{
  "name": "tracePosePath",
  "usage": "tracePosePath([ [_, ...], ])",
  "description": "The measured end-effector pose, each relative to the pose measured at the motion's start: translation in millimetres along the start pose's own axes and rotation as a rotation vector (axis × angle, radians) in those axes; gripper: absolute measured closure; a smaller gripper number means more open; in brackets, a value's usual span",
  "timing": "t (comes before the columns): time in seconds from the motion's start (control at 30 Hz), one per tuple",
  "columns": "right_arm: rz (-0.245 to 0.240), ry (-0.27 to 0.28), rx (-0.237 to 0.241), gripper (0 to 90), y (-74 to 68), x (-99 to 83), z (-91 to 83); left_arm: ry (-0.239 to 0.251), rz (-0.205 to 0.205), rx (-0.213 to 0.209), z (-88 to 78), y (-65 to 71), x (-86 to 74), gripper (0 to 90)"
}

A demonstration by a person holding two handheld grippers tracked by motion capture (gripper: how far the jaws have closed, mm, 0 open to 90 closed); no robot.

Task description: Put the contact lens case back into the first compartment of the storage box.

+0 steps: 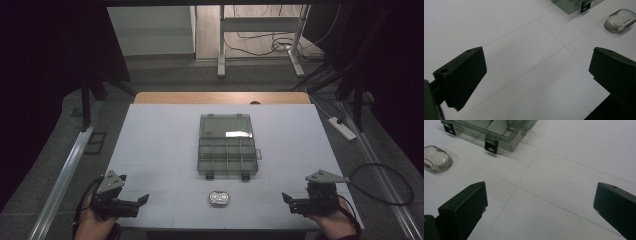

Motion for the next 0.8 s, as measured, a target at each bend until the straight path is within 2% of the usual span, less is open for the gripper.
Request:
tracePosePath([
  [0.2, -0.009, -0.007, 0.01, 0.0, -0.7, 0.1, 1.0, 0.001, 0.003, -0.011, -0.3, 0.5, -0.3, 1.5],
  [0.43, -0.011, -0.017, 0.017, 0.0, -0.9, 0.2, 2.2, -0.011, 0.049, -0.009, 0.2, 4.6, -0.7, 1.5],
  [0.8, -0.012, -0.03, 0.028, 0.0, -1.0, 0.3, 4.1, -0.02, 0.067, -0.02, 0.4, 6.3, 0.0, 1.0],
])
Point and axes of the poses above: each handheld gripper's, and its own axes: z roughly forward along the jaws, x roughly out of its top, y roughly to its right, the point moved 5 cm from there along z, roughly forward along the jaws, and after that the axes turned 3 degrees about x, right-handed, at the moved point
